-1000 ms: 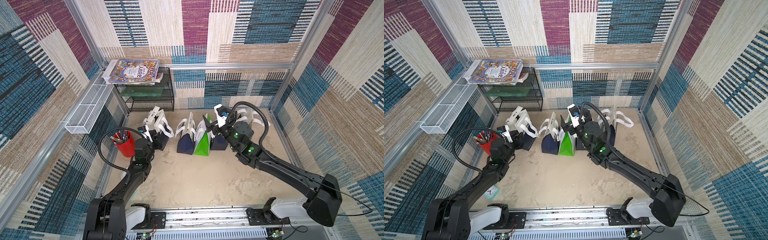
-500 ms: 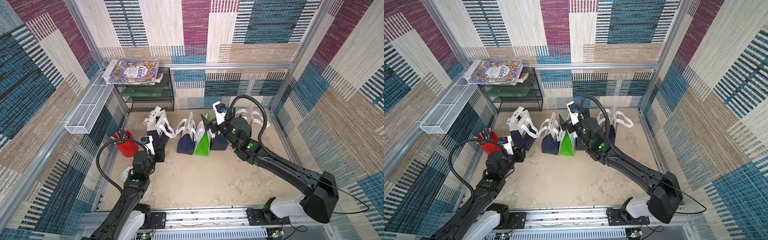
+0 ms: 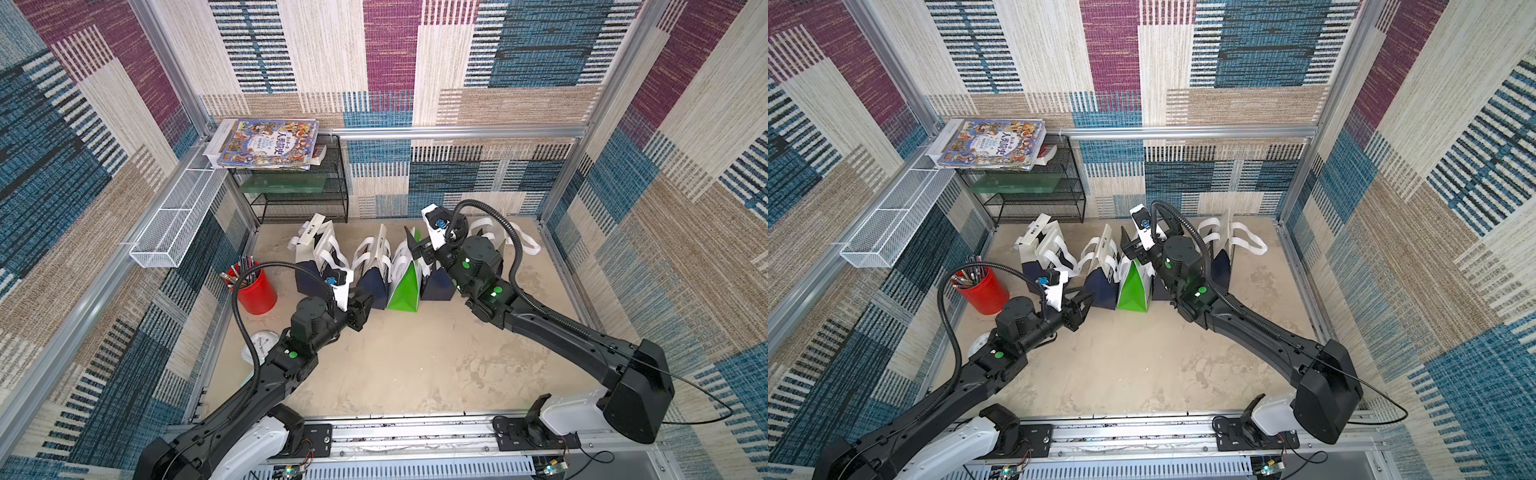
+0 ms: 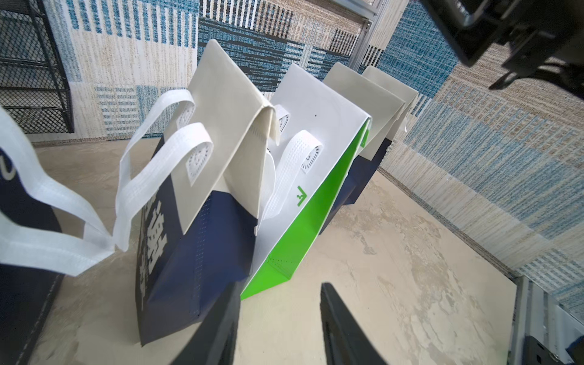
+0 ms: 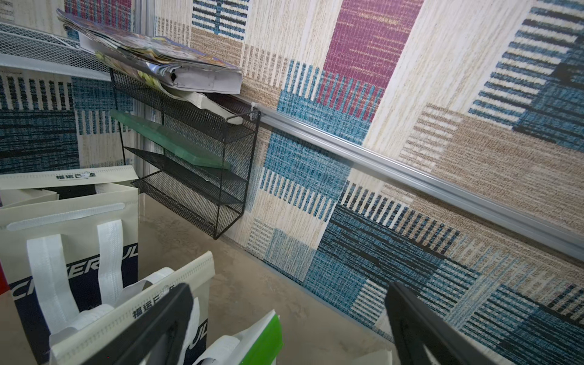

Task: Open the takeout bag
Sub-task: Pick up the takeout bag at the center of the board.

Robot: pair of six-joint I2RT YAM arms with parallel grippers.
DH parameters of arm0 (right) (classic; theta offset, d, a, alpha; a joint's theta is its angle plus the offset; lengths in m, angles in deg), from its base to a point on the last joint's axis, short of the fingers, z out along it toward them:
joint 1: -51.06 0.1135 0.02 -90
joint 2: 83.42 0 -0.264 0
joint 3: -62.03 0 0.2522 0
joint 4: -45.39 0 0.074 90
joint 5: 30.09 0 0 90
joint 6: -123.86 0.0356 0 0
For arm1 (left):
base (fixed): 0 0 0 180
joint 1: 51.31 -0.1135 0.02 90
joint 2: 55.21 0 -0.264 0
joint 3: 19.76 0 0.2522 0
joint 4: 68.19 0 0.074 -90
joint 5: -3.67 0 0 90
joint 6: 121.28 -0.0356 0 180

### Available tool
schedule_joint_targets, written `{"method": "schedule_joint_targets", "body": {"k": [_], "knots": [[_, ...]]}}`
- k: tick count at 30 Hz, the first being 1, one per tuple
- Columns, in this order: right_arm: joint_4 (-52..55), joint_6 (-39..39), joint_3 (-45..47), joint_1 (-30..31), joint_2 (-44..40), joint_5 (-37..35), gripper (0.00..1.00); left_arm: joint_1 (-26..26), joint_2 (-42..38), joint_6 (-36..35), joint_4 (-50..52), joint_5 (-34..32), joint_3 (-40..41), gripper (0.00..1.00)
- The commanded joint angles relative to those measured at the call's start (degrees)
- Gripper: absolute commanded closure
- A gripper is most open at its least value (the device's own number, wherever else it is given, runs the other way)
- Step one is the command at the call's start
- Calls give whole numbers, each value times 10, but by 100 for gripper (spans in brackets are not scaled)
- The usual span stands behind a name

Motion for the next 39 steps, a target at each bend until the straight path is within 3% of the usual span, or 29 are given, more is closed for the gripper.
{"method": "schedule_joint_targets", "body": {"k": [1, 15, 28, 39], "knots": [[-34, -13, 1, 0, -7, -9, 2, 17, 40, 13, -60, -11, -16, 56], [-44, -65, 37, 2, -53, 16, 3, 32, 170, 55, -193, -124, -56, 62], [-45, -80, 44, 1, -43, 29, 4, 32, 293, 83, -285, -163, -82, 72], [-48, -91, 21, 13, 1, 39, 5, 32, 335, 80, -354, -198, -61, 80]]}}
